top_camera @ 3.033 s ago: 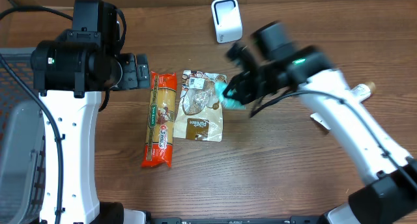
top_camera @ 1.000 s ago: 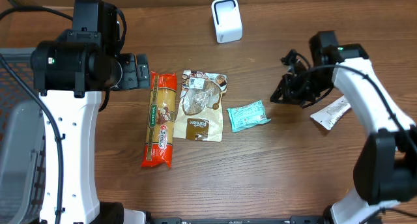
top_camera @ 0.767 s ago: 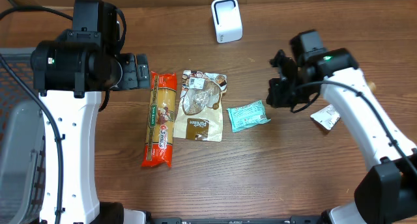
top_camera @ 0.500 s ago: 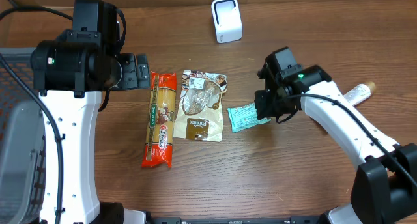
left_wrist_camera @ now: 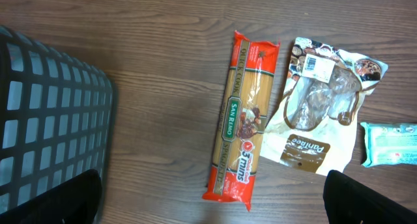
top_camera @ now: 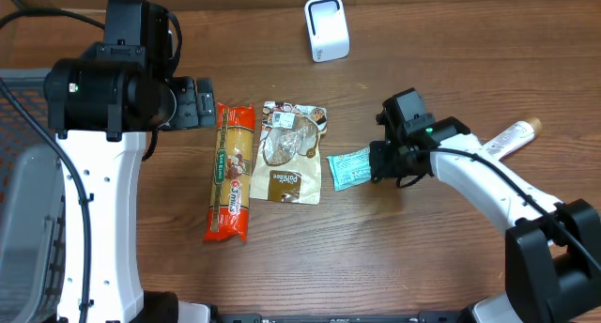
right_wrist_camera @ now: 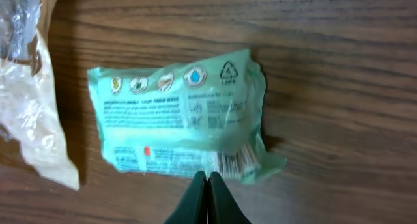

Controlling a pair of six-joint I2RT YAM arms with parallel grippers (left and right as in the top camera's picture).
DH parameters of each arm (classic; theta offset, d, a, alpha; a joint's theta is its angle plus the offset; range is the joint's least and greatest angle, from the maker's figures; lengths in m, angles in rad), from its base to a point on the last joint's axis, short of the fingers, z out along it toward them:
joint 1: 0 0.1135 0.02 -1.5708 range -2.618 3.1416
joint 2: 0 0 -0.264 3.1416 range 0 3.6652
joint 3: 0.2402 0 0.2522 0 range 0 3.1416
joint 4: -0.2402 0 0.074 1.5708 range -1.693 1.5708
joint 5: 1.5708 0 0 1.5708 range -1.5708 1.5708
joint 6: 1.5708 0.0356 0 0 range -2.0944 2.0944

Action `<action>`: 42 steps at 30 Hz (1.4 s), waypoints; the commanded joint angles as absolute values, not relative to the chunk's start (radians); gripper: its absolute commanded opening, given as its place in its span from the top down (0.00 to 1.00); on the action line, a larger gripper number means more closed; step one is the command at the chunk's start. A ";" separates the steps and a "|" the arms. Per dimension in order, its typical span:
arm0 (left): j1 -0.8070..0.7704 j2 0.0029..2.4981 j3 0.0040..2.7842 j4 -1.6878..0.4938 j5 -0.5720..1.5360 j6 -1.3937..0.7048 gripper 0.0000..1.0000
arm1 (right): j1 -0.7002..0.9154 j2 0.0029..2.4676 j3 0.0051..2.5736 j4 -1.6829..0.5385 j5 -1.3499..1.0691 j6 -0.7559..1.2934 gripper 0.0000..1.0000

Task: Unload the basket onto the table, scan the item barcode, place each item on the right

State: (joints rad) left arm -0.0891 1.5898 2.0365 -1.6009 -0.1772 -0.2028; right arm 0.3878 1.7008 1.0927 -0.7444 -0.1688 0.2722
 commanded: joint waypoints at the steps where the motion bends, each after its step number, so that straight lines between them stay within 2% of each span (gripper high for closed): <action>1: -0.085 1.586 2.036 -1.599 -0.190 -0.210 0.00 | 0.393 1.731 1.003 -0.626 -0.149 0.274 0.96; 6: -0.085 1.586 2.036 -1.599 -0.190 -0.210 0.00 | 0.393 1.783 0.912 -0.485 -0.148 0.274 0.96; 13: -0.085 1.586 2.036 -1.599 -0.190 -0.210 0.00 | 0.385 1.791 0.968 -0.527 -0.105 0.250 0.96; 18: -0.085 1.586 2.036 -1.599 -0.190 -0.210 0.00 | 0.385 1.761 1.246 -0.777 -0.107 0.189 0.79; 22: -0.085 1.586 2.036 -1.599 -0.190 -0.210 0.00 | 0.406 1.758 1.414 -0.917 -0.206 0.189 0.73; 27: -0.085 1.586 2.036 -1.599 -0.190 -0.210 0.00 | 0.453 1.785 1.415 -0.945 -0.331 0.194 0.67; 33: -0.085 1.586 2.036 -1.599 -0.190 -0.210 0.00 | 0.530 1.885 1.380 -0.855 -0.229 0.264 0.59; 38: -0.085 1.586 2.036 -1.599 -0.190 -0.210 0.00 | 0.532 1.983 1.379 -0.759 -0.176 0.350 0.60; 42: -0.085 1.586 2.036 -1.599 -0.190 -0.210 0.00 | 0.530 2.037 1.379 -0.754 -0.217 0.369 0.66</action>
State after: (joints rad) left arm -0.0891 1.5898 2.0365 -1.6009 -0.1772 -0.2028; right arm 0.5358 2.0079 1.3911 -0.7521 -0.2081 0.3237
